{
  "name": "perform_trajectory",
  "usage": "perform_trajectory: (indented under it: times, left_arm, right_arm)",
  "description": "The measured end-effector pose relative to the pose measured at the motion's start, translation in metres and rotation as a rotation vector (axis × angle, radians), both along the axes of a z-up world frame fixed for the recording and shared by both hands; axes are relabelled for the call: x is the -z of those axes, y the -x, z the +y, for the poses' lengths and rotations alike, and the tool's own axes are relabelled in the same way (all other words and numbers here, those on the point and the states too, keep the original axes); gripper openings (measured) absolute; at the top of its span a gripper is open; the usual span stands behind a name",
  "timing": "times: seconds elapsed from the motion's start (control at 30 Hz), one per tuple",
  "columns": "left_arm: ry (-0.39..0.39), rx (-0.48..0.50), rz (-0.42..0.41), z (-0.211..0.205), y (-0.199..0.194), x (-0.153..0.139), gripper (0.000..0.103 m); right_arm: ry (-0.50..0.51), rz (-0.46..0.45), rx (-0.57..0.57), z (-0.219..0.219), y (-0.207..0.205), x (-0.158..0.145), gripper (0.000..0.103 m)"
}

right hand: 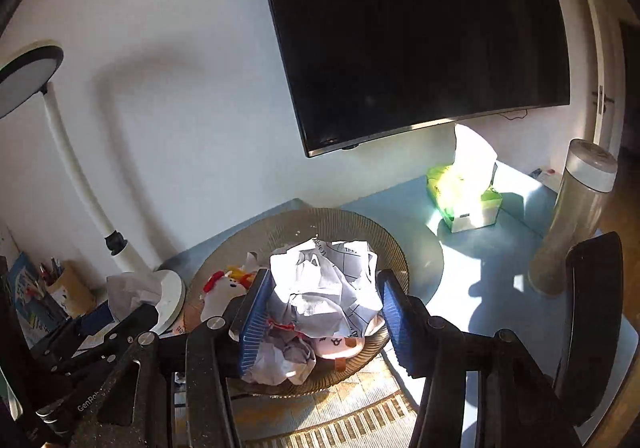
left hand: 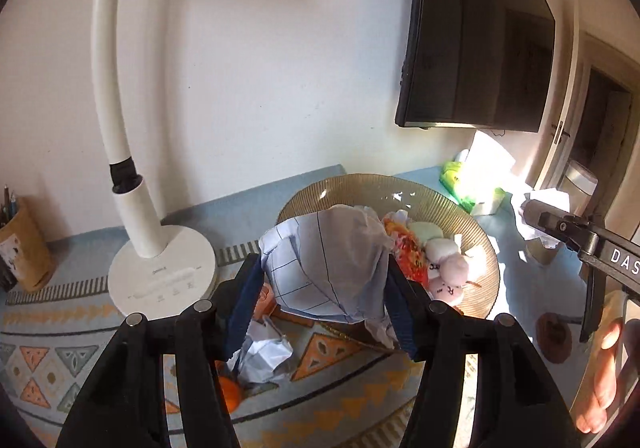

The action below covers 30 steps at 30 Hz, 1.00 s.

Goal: Organize objects
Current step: 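Carry both paper balls over the amber bowl and open both grippers, then move both grippers toward the oranges and grey cloth beside the lamp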

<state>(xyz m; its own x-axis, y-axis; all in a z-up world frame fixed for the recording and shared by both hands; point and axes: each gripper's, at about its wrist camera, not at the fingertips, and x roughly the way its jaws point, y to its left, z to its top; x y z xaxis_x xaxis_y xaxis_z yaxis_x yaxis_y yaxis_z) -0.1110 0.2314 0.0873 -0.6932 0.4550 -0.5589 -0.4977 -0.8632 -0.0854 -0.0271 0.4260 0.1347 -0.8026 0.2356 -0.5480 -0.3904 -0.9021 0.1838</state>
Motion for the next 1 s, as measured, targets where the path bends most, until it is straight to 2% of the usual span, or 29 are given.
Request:
perform_trajectory:
  times: [0.17, 0.2, 0.23, 0.3, 0.37, 0.4, 0.57, 0.7, 0.83, 0.87, 0.93, 1.0]
  left_arm:
    - [0.015, 0.009, -0.005, 0.035, 0.035, 0.012, 0.058]
    - [0.018, 0.018, -0.013, 0.038, 0.039, 0.016, 0.064]
    - [0.016, 0.035, -0.031, 0.042, 0.043, 0.019, 0.081]
    - [-0.003, 0.051, -0.056, 0.042, 0.046, 0.025, 0.096]
    - [-0.016, 0.051, -0.056, 0.038, 0.044, 0.027, 0.096]
    - [-0.012, 0.057, -0.062, 0.035, 0.043, 0.027, 0.097]
    - [-0.035, 0.068, -0.089, 0.011, 0.028, 0.022, 0.097]
    - [-0.067, 0.052, -0.062, -0.019, 0.007, 0.009, 0.102]
    - [-0.075, 0.029, -0.032, -0.058, -0.021, -0.003, 0.102]
    - [-0.080, 0.016, -0.027, -0.071, -0.028, -0.004, 0.102]
    - [-0.101, -0.032, -0.033, -0.101, -0.042, 0.000, 0.102]
    - [-0.106, -0.107, -0.049, -0.132, -0.055, 0.013, 0.102]
  right_arm:
    - [0.087, -0.021, -0.017, 0.024, 0.039, 0.021, 0.053]
    - [0.096, -0.025, -0.028, 0.025, 0.046, 0.025, 0.055]
    - [0.104, -0.027, -0.040, 0.026, 0.051, 0.030, 0.057]
    - [0.115, -0.020, -0.059, 0.025, 0.056, 0.037, 0.059]
    - [0.125, -0.032, -0.070, 0.024, 0.057, 0.045, 0.063]
    - [0.134, -0.039, -0.077, 0.024, 0.056, 0.048, 0.069]
    - [0.128, -0.017, -0.123, 0.016, 0.037, 0.045, 0.070]
    - [0.076, 0.006, -0.119, -0.002, 0.016, 0.029, 0.071]
    - [0.097, 0.016, -0.185, -0.026, -0.009, 0.019, 0.072]
    - [0.097, 0.020, -0.207, -0.035, -0.016, 0.018, 0.074]
    - [0.089, 0.026, -0.253, -0.058, -0.033, 0.022, 0.089]
    - [0.081, 0.022, -0.299, -0.081, -0.046, 0.037, 0.093]
